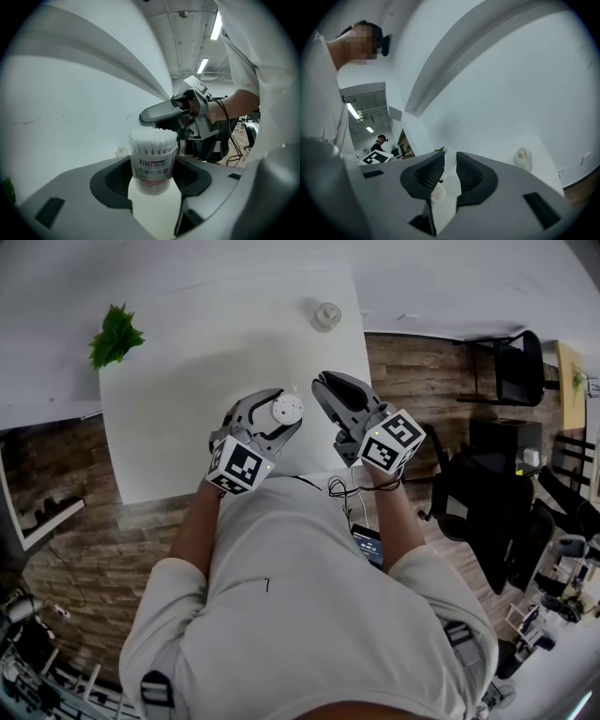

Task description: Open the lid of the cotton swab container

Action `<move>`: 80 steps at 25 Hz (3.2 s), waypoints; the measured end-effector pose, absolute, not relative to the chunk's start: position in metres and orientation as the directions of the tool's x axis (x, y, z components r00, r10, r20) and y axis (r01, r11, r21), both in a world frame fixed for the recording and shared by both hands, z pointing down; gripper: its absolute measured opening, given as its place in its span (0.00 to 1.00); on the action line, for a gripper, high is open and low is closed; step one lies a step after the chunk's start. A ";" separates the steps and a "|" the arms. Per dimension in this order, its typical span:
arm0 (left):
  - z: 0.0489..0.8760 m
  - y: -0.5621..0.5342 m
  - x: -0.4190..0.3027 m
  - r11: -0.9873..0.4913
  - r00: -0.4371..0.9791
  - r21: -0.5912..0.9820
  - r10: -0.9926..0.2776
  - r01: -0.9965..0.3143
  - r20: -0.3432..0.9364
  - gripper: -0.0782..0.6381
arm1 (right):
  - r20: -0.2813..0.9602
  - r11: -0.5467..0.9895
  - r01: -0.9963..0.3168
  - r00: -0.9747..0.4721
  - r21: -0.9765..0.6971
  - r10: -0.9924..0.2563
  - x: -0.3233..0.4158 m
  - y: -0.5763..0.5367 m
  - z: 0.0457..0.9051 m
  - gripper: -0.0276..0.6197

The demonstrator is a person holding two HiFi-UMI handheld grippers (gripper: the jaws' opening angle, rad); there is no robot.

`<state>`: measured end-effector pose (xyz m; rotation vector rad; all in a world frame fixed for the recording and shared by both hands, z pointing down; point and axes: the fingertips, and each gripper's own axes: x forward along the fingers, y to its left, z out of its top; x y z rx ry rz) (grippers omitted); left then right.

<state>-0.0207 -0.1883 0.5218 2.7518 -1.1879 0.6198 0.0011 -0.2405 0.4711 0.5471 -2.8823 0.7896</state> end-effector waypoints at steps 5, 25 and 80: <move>0.530 -0.187 -0.021 -0.702 0.618 -0.074 -0.667 -0.708 0.415 0.48 | 0.233 0.677 -0.394 -0.918 -0.622 -0.321 0.002 -0.244 0.491 0.16; 0.595 -0.218 -0.048 -0.531 0.477 0.011 -0.751 -0.847 0.458 0.48 | 0.368 0.724 -0.554 -0.828 -0.412 -0.423 0.030 -0.217 0.528 0.04; 0.651 -0.179 -0.090 -0.394 0.399 0.160 -0.656 -0.905 0.640 0.14 | 0.585 0.783 -0.576 -0.727 -0.236 -0.358 -0.017 -0.226 0.657 0.40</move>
